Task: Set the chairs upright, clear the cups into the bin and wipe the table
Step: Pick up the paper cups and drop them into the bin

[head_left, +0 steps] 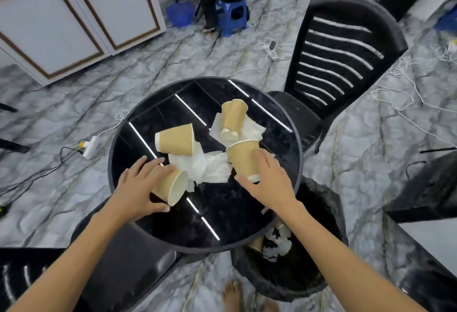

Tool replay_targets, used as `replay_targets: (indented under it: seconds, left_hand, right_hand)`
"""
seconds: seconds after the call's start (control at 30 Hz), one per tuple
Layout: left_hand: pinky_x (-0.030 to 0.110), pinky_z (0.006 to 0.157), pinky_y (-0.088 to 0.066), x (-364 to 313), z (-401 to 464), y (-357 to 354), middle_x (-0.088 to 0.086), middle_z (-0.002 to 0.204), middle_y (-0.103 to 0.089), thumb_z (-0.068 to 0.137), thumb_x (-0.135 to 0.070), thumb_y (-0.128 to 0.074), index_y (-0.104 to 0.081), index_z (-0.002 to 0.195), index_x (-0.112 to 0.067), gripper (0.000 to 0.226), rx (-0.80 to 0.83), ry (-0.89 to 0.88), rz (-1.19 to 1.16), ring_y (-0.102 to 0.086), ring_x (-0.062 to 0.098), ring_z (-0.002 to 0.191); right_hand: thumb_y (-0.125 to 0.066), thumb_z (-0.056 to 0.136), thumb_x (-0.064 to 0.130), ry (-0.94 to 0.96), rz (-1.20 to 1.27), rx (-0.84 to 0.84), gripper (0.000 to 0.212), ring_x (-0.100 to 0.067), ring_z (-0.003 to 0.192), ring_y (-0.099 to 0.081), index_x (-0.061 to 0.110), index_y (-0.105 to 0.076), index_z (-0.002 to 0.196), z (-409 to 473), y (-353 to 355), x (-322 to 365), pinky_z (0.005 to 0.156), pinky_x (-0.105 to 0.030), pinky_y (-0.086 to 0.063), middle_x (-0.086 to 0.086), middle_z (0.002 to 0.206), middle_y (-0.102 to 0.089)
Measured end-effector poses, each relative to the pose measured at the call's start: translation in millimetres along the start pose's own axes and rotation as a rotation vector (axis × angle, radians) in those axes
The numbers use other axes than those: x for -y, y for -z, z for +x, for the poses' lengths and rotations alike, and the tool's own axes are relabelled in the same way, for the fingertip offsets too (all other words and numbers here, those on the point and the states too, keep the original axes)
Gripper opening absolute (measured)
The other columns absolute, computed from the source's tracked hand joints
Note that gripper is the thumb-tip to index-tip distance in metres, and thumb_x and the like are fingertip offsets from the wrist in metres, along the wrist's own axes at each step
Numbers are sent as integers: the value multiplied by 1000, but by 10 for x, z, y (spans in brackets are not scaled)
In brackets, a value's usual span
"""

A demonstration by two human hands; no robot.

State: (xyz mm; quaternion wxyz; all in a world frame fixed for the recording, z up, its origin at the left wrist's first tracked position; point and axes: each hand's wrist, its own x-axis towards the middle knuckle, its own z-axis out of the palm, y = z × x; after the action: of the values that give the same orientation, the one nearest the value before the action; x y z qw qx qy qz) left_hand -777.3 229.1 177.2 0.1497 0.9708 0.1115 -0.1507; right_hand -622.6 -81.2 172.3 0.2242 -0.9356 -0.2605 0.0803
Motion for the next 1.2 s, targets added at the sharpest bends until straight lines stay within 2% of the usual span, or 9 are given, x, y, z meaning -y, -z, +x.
replay_targets:
  seconds: [0.07,0.13,0.23,0.33,0.47,0.57,0.73,0.83,1.2]
  left_hand:
    - [60,121,-13,-45,33,-56,-20,163,-16,62,-59,-85,-18,152,-51,113,29,-9,-13,-2,24,154]
    - [57,119,-18,-100,28,-102,-16,158,-28,60,-54,-88,-24,151,-50,111,-11,-25,-13,-14,26,150]
    - [54,115,-23,-227,0,-147,-11,146,-39,57,-52,-90,-34,148,-46,107,-98,-58,-67,-28,27,141]
    - [51,115,-28,-448,-7,-142,-6,141,-39,58,-60,-85,-36,149,-41,105,-159,-60,-114,-36,26,133]
    - [45,105,-44,-901,2,-100,-5,139,-36,59,-65,-82,-31,149,-40,107,-144,-36,-213,-44,24,120]
    - [42,98,-47,-1241,26,-122,-8,144,-39,61,-67,-79,-29,150,-38,106,-145,-67,-211,-45,22,122]
    - [40,100,-46,-1730,26,-256,-14,147,-43,63,-66,-77,-30,149,-36,103,-137,-130,-211,-46,21,124]
    - [39,100,-44,-2035,-13,-368,-11,146,-46,63,-66,-76,-34,149,-33,101,-148,-172,-209,-50,22,122]
    - [30,99,-43,-3285,-136,-1101,-18,147,-38,67,-71,-71,-27,150,-37,100,16,-337,-277,-45,13,122]
  right_hand:
    - [-65,80,64,-30,1,-11,82,-30,107,-56,13,-39,139,52,-87,26,79,-44,-52,-6,145,-43]
    - [-68,78,63,-57,-10,-4,88,-32,104,-57,11,-35,141,83,-156,58,78,-46,-54,-10,144,-42]
    - [-73,79,50,-87,37,-6,88,-35,103,-56,10,-29,145,88,-214,59,78,-47,-54,-15,139,-44]
    - [-70,83,37,-80,110,-19,81,-32,109,-50,10,-27,146,55,-190,28,85,-48,-52,-13,141,-41]
    - [-65,84,37,-53,165,-46,80,-29,116,-46,14,-24,148,-58,-82,-49,92,-46,-49,-9,148,-39]
    - [-63,83,39,-29,167,-49,83,-27,115,-46,14,-23,150,-175,16,-156,93,-44,-48,-5,146,-40]
    - [-65,80,36,-25,180,-88,84,-25,111,-46,15,-23,150,-490,212,-415,89,-42,-49,-1,145,-39]
    - [-64,80,37,-50,199,-113,85,-26,118,-45,14,-23,151,-730,295,-622,95,-42,-47,-3,148,-38]
    - [-60,79,41,-291,208,-159,85,-28,128,-42,15,-24,152,-1715,451,-1819,103,-44,-43,-6,151,-37]
